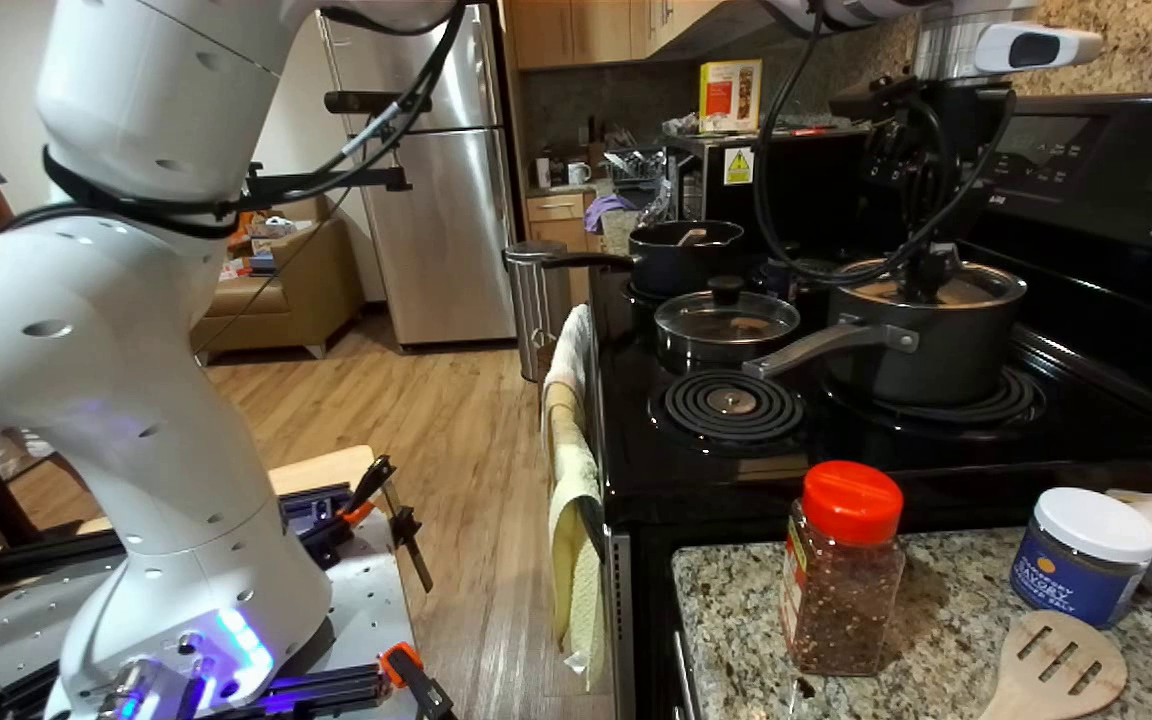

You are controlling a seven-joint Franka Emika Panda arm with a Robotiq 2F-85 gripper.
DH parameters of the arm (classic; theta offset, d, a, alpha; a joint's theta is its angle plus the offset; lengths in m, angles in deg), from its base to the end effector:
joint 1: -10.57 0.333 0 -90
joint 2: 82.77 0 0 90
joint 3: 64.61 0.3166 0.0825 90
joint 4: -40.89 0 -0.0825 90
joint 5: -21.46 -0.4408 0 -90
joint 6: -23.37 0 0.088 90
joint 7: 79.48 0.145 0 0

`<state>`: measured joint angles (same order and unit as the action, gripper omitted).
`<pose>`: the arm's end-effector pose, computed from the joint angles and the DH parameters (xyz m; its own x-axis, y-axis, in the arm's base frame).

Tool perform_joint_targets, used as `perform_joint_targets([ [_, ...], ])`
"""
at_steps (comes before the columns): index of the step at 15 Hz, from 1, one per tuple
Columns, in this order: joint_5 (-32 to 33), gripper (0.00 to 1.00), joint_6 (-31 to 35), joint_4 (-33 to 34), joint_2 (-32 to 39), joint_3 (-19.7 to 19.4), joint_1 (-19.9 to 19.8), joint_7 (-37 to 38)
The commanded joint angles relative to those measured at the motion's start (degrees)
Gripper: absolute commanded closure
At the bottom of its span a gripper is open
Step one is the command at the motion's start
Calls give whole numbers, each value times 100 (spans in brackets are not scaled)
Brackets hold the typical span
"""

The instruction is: Remove the silver lid from the pot on the right side of the stove

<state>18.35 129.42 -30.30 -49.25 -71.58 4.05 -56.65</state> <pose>0.7661 -0.1580 0.3787 0.8093 -0.5866 0.0308 -0.5869 -0.8096 0.0028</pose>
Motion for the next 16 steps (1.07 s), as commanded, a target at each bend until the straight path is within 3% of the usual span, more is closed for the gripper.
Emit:
perform_joint_targets([
  [1, -130, 90, -135, 221, 131, 43, -58, -166],
  [16, -53, 88, -711, 621, -131, 58, -32, -358],
])
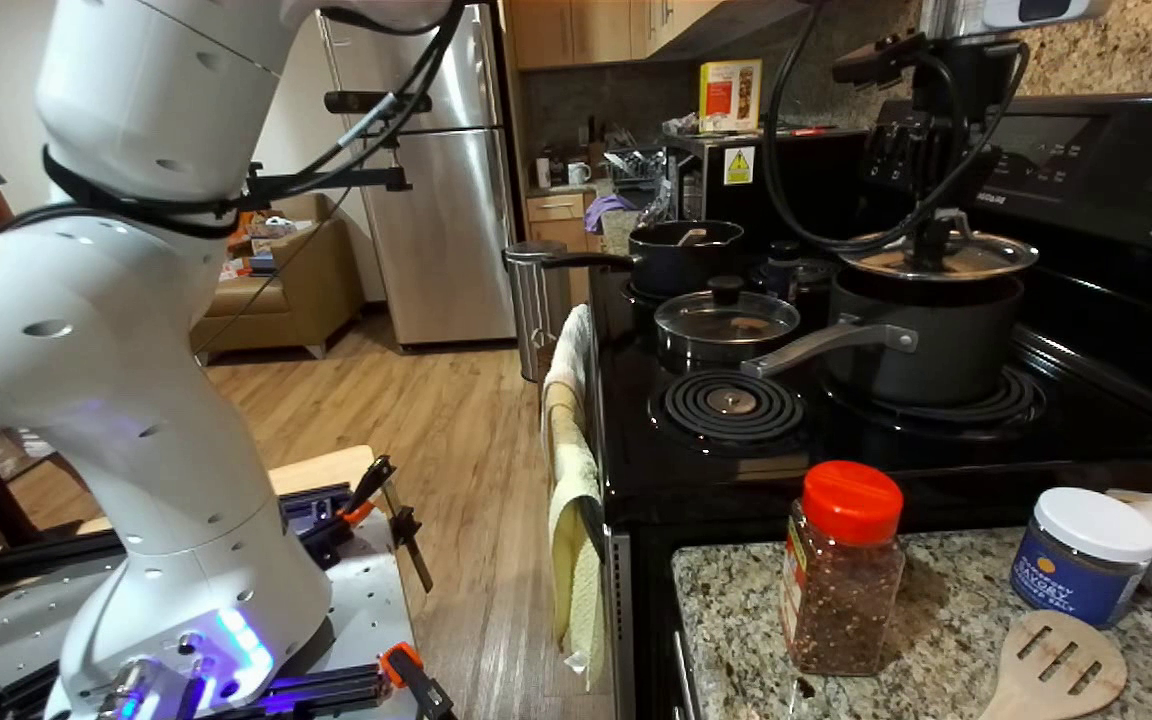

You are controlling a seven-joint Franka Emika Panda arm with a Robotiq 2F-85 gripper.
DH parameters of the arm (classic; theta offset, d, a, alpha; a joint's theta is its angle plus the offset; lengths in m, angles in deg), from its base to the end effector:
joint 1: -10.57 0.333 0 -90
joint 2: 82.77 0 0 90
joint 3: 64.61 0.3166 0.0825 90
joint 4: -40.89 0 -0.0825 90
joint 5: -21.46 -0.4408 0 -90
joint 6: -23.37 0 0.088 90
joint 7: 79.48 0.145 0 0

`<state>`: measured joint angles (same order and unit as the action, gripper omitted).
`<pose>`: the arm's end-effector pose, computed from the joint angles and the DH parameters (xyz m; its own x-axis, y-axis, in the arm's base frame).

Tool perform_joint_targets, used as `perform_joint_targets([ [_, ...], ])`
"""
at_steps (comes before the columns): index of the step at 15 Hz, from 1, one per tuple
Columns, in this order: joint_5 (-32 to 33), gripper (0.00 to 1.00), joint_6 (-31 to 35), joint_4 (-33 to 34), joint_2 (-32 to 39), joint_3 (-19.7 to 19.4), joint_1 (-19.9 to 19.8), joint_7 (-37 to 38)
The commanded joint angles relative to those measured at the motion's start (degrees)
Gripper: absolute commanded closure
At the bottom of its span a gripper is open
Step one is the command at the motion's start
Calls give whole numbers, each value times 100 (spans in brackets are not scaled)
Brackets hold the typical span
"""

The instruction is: Remove the silver lid from the pot on the right side of the stove

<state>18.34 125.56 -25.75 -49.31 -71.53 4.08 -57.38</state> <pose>0.7695 -0.1548 0.4161 0.8195 -0.5716 0.0421 -0.5720 -0.8203 -0.0032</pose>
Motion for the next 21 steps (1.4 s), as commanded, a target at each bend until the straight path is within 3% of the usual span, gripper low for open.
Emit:
perform_joint_targets([
  [1, -15, 88, -378, 133, -184, 78, -18, -348],
  [6, 194, 88, -613, -323, -646, 81, 186, -687],
  [16, 654, 88, 1065, -3141, -1960, 286, 581, -1422],
  [17, 594, 88, 722, -2443, -1439, 264, 579, -1171],
  [18, 592, 80, 770, -2584, -1495, 279, 582, -1178],
  [21, 592, 80, 769, -2543, -1461, 276, 573, -1178],
])
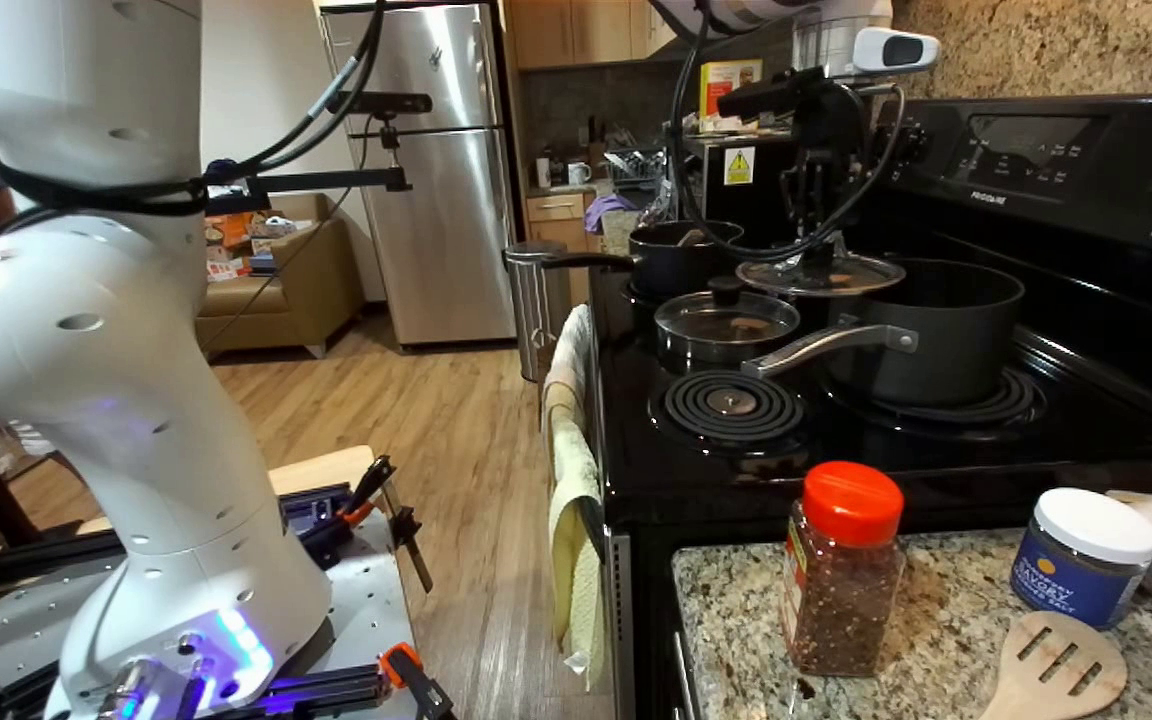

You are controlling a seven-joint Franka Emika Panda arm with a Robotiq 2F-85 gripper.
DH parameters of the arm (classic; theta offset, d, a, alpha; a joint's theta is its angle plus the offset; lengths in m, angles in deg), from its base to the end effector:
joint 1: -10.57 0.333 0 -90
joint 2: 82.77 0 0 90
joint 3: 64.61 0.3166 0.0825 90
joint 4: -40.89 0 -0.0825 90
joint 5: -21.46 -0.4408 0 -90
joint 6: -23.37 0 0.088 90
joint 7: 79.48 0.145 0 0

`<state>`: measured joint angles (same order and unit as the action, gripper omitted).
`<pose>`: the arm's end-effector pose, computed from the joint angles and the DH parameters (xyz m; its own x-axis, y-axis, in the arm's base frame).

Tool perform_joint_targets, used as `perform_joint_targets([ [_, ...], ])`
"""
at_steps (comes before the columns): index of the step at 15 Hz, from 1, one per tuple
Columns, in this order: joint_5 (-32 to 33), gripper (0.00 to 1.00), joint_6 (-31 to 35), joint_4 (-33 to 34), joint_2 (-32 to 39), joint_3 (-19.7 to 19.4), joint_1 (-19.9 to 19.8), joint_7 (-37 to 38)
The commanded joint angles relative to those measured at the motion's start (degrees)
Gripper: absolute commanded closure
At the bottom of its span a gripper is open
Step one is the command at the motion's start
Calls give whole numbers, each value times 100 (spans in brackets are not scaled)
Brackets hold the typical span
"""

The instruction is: Remove the silver lid from the pot on the right side of the stove

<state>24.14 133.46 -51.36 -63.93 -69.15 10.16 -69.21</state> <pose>0.7040 -0.0618 0.3787 0.9700 -0.2429 -0.0046 -0.2420 -0.9677 0.0711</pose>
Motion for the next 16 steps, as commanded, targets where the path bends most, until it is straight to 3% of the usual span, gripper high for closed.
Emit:
perform_joint_targets([
  [1, 12, 80, -21, 19, 3, 38, -35, 4],
  [2, 12, 80, -21, 20, 4, 38, -35, 4],
  [3, -60, 88, -90, 100, 55, 64, -47, -52],
  [9, -21, 88, 321, -501, -493, 44, -33, 24],
  [16, 24, 88, 723, -2288, -1509, 36, -68, -61],
])
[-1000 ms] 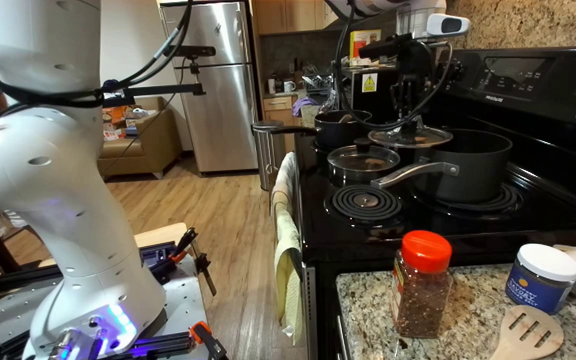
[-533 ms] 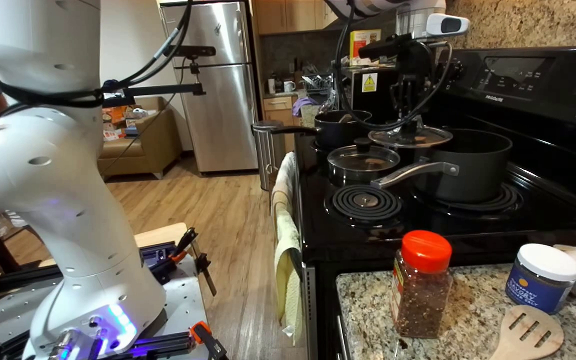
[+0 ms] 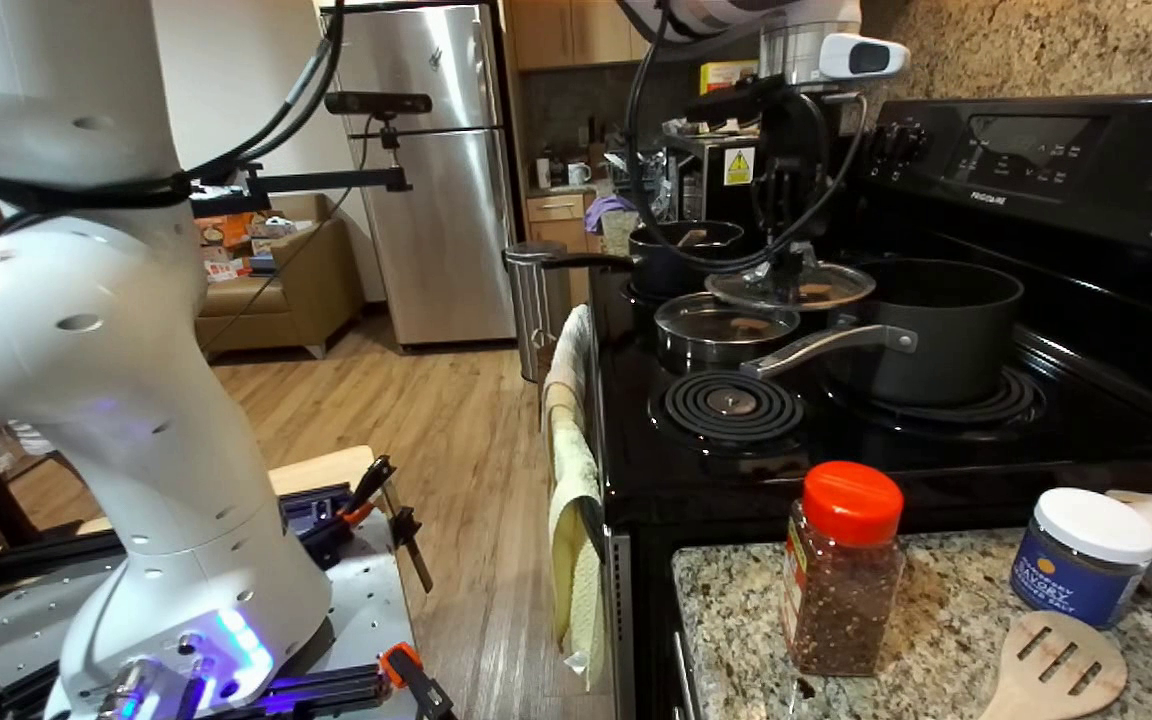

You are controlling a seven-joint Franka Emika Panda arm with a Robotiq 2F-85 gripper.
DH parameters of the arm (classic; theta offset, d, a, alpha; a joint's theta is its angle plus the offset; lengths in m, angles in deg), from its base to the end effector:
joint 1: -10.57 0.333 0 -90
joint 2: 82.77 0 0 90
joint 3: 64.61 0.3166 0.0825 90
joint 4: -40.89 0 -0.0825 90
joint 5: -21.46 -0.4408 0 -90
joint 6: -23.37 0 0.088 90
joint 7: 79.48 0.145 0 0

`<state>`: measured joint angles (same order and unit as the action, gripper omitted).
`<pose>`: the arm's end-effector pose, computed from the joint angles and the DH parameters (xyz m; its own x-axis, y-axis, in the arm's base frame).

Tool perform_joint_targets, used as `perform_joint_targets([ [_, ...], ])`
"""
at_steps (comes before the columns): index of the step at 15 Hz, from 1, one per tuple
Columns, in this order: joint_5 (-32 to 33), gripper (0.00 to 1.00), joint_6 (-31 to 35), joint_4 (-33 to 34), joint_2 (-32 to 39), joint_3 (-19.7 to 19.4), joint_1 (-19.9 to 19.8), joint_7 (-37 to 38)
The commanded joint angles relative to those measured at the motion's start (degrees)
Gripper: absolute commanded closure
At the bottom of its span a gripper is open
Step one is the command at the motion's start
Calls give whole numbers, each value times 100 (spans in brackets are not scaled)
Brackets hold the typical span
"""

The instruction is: Remove the silver lid from the pot on the right side of the stove

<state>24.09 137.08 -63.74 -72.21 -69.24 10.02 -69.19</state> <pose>0.6544 -0.0624 0.3695 0.9687 -0.2477 -0.0154 -0.2463 -0.9673 0.0600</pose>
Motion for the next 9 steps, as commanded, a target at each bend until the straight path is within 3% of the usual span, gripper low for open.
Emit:
perform_joint_targets([
  [1, 34, 88, 517, -1319, -839, 50, -54, -47],
  [9, 18, 88, 1345, -2670, -1809, 111, -73, -99],
])
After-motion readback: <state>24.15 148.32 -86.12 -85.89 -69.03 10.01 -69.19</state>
